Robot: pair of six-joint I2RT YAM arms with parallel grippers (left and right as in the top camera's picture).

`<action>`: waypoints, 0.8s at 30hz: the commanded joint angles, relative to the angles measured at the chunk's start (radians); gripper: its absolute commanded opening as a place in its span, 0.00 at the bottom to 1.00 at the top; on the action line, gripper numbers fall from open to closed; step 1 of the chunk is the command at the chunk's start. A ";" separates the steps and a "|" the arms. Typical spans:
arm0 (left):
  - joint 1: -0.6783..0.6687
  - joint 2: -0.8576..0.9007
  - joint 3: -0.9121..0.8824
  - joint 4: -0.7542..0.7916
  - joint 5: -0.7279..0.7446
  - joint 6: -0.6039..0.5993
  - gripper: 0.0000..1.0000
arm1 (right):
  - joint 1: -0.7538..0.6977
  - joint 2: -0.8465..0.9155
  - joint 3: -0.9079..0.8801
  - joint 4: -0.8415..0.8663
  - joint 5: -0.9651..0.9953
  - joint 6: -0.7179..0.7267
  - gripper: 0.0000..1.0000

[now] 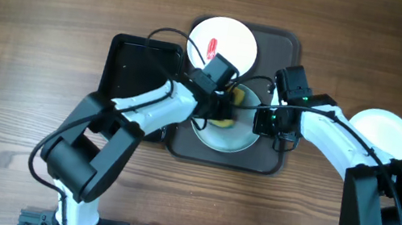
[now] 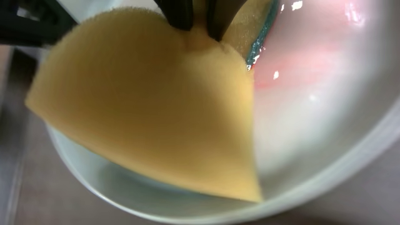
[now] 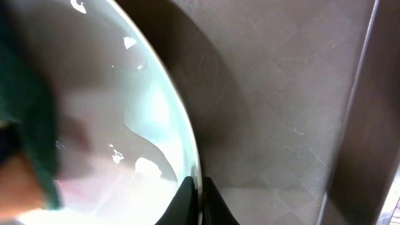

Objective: Clean dirty plates on tray and stack at the side
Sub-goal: 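Scrub the red smear on the held plate with the sponge, then keep scrubbing the plate with the sponge in circles, left gripper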

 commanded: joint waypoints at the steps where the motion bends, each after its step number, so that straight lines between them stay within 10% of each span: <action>1: 0.052 0.028 -0.046 -0.049 -0.245 0.046 0.04 | 0.003 0.018 -0.006 -0.016 0.023 -0.012 0.04; 24: -0.111 0.072 -0.046 0.218 -0.077 -0.151 0.04 | 0.003 0.018 -0.006 -0.043 0.050 -0.039 0.04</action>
